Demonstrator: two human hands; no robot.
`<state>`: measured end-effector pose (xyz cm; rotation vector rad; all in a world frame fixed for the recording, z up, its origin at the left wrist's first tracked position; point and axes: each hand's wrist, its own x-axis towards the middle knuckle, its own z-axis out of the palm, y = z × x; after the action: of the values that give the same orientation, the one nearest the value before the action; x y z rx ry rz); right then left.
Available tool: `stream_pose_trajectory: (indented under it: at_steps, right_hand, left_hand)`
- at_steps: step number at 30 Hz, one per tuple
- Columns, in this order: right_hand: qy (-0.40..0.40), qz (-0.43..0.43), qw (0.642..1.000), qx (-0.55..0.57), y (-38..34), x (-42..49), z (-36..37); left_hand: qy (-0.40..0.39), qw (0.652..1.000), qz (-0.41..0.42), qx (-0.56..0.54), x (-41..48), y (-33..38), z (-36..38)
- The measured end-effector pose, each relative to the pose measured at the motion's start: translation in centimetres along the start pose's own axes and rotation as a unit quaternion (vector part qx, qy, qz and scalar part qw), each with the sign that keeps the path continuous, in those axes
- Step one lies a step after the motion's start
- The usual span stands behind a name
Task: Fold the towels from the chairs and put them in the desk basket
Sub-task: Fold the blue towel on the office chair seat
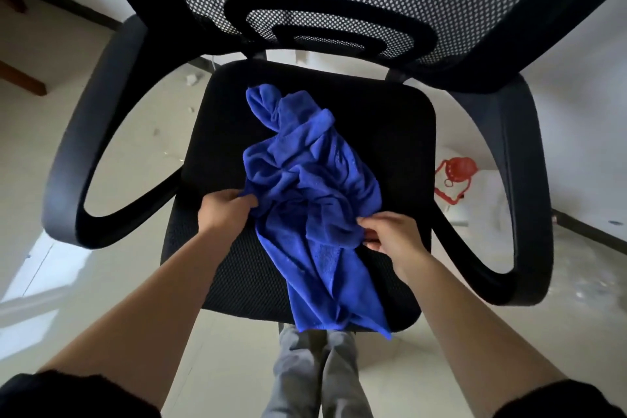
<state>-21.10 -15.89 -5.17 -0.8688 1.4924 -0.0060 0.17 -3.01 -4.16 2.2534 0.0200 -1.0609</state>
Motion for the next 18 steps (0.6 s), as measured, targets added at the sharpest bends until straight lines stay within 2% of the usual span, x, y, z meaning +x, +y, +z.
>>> stream_pose_trajectory:
  at_steps: [5, 7, 10, 14, 18]
  right_hand:
    - [0.021, 0.005, 0.993, 0.12, -1.9, -1.4, -1.3]
    - [0.037, -0.03, 0.993, 0.106, -2.6, -2.5, -1.6]
    - [0.088, -0.096, 0.991, 0.032, -3.8, -4.2, -2.4]
    - [0.115, -0.17, 0.977, -0.061, -6.9, -7.5, -3.9]
    - [0.128, -0.17, 0.975, -0.064, -9.9, -11.4, -5.7]
  left_hand:
    - [-0.047, 0.998, -0.047, 0.0, -0.1, -1.6, -1.4]
    - [-0.048, 0.998, -0.047, 0.02, -1.4, -1.3, -2.0]
    - [0.023, 1.0, -0.006, 0.019, -4.6, 0.0, -3.0]
    - [0.042, 0.993, 0.035, -0.102, -9.0, 2.4, -5.0]
    - [0.055, 0.979, 0.058, -0.185, -12.7, 4.7, -7.7]
